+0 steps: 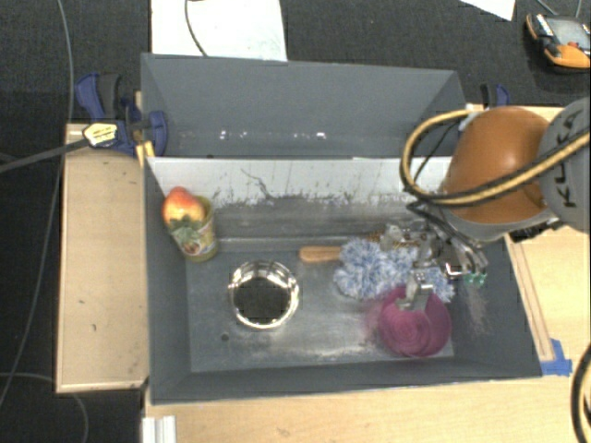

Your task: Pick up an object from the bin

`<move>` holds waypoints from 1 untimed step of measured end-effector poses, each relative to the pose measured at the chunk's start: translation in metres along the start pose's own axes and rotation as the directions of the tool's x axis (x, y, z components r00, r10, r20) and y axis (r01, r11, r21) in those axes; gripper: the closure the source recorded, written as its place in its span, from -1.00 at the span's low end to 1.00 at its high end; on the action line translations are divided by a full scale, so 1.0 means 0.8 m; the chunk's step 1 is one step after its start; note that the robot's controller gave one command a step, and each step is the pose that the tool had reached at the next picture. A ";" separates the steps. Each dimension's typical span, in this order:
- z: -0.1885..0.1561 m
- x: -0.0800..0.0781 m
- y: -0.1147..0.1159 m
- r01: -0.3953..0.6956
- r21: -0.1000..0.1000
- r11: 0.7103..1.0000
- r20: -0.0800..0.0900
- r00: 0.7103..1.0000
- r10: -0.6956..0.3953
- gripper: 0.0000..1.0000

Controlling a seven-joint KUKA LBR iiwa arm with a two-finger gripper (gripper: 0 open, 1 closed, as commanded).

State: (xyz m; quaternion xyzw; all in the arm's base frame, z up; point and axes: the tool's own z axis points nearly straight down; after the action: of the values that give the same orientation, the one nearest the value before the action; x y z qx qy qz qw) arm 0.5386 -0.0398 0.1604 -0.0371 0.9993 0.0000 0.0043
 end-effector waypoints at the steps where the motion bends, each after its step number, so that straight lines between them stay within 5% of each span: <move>1: 0.033 -0.049 -0.005 0.000 -0.001 1.000 0.000 1.000 0.000 -1.00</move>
Offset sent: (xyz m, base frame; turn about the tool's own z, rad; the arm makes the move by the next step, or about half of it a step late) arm 0.0517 -0.0106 -0.0904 0.1182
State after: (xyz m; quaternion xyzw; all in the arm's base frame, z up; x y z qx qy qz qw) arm 0.5786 -0.0404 0.1340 -0.0369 0.9993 0.0008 0.0045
